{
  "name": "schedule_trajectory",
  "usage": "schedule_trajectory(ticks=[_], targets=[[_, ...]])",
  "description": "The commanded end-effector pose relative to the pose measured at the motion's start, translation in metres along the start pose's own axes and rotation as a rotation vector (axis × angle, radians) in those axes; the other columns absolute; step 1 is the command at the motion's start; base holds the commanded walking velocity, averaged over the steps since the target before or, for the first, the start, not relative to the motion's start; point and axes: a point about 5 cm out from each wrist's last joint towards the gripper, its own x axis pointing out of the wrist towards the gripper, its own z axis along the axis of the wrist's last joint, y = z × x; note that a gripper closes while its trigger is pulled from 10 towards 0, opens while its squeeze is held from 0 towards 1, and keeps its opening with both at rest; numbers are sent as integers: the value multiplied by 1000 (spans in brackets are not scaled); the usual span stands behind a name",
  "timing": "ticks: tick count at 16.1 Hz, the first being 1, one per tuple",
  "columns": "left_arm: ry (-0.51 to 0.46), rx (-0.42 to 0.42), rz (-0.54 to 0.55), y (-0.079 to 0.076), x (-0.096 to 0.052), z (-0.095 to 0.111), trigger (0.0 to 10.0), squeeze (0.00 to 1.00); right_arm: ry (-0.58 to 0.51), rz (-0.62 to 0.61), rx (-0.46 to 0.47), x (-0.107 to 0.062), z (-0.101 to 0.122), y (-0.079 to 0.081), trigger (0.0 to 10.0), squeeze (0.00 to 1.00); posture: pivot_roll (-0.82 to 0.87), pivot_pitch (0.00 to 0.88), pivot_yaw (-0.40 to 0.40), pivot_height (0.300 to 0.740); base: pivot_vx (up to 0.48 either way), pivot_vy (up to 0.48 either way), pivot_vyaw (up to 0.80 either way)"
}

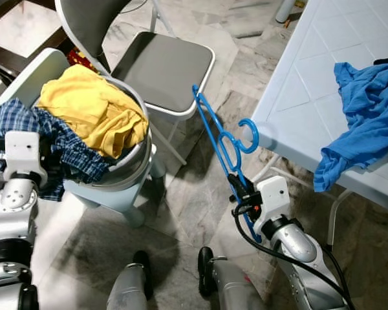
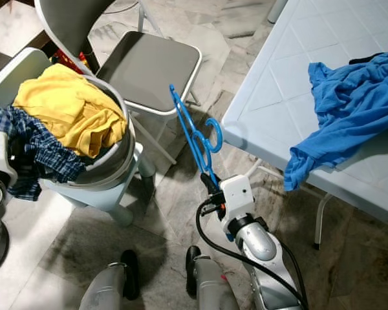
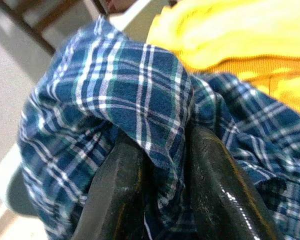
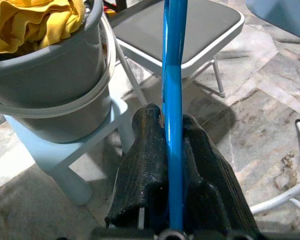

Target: Hang hanger

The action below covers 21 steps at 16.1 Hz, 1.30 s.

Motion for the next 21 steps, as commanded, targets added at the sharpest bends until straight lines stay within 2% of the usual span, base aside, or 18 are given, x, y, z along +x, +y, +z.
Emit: schedule_trajectory(ticks=[1,3,4,7,8,9,10,11,12,13,14,16,19,20,21], targets=[[-20,90,13,6,-2,1,10000,1000,11,-11,-7,-4,-2,-2,10000,0,-197,364,-56,740,0,0,0],[-75,227,137,22,-8,6,10000,1000,6,-19,-6,-2,-1,-2,10000,0,-186,360,-49,740,0,0,0],[-55,263,168,26,-10,1,10000,1000,4,-18,-4,0,-1,-2,10000,0,-179,358,-49,740,0,0,0],[30,244,146,31,-13,-15,10000,1000,0,-8,1,2,-1,2,10000,0,-173,355,-50,740,0,0,0],[68,216,73,27,-12,-20,10000,1000,0,-6,1,3,0,2,10000,0,-172,353,-52,740,0,0,0],[102,206,55,25,-13,-25,10000,1000,1,-5,0,3,-1,2,10000,0,-174,352,-54,740,0,0,0],[135,186,80,29,-15,-31,588,1000,1,-6,-3,3,-1,1,10000,0,-177,350,-56,740,0,0,0],[140,163,87,29,-16,-32,0,1000,1,-6,-4,3,-1,0,10000,0,-181,349,-56,740,0,0,0],[133,146,77,28,-15,-32,0,1000,0,-8,-6,3,0,-1,10000,0,-182,347,-58,740,0,0,0],[123,147,71,28,-14,-31,0,137,0,-10,-8,3,0,-1,10000,0,-186,345,-57,740,0,0,0],[125,133,65,27,-14,-31,0,0,1,-13,-9,3,0,-2,10000,0,-185,343,-56,740,0,0,0],[130,80,71,26,-14,-33,0,0,-1,-15,-10,3,0,-2,10000,0,-187,339,-53,740,0,0,0],[7,12,78,26,-8,-14,0,0,-5,-20,-10,4,1,-2,10000,0,-184,336,-50,740,0,0,0],[-53,-3,81,25,-3,-3,0,0,-6,-23,-11,5,1,-3,10000,0,-180,335,-49,740,0,0,0],[-173,-42,95,26,6,24,0,0,-10,-28,-12,6,1,-3,10000,0,-179,332,-46,740,0,0,0]])
